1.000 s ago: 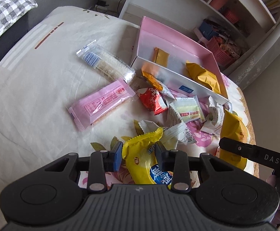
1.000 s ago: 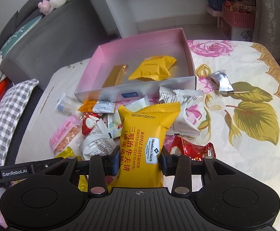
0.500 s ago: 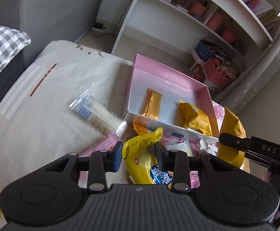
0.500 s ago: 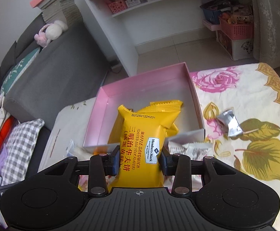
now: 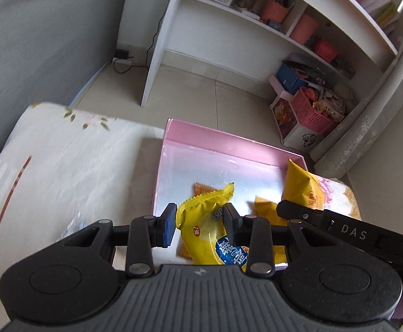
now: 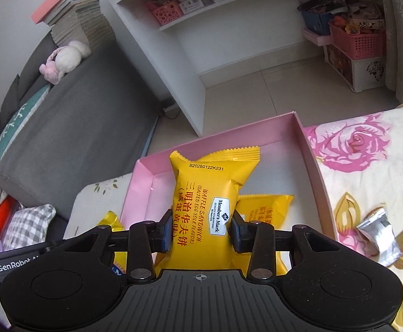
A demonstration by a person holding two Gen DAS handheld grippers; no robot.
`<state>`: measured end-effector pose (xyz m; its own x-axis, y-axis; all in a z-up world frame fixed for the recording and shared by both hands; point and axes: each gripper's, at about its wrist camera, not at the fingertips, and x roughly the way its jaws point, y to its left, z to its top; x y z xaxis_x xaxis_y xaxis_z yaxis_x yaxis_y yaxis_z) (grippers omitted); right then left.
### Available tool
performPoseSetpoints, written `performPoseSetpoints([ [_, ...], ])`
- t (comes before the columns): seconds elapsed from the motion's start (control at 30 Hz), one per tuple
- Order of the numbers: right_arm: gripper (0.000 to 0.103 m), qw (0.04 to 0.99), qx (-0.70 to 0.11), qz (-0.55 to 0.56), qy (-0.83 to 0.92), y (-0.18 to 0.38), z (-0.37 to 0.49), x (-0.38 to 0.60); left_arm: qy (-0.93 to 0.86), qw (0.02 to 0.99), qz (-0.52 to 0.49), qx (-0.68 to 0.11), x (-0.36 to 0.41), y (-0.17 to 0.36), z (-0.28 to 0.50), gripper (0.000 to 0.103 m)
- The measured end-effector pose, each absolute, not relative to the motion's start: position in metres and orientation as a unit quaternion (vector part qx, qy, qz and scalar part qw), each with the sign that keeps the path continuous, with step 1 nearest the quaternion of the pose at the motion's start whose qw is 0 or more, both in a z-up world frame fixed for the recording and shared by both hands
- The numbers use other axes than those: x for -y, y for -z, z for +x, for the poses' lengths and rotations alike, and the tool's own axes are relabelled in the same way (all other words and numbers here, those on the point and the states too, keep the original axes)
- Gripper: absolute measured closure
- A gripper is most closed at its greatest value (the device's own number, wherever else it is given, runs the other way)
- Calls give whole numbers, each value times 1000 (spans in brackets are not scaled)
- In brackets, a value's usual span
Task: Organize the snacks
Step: 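Carry the chip bag and waffle pack with both grippers over the pink box, then open both grippers to drop the chip bag and waffle pack into the box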
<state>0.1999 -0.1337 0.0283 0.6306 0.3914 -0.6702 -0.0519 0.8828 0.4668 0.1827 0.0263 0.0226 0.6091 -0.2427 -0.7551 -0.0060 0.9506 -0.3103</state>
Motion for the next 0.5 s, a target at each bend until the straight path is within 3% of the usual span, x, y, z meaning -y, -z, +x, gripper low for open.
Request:
performPoseSetpoints([
  [0.5,64,893,-409,162,-96,2,250,120,76,905,-17,-418,-2,4,235,70],
])
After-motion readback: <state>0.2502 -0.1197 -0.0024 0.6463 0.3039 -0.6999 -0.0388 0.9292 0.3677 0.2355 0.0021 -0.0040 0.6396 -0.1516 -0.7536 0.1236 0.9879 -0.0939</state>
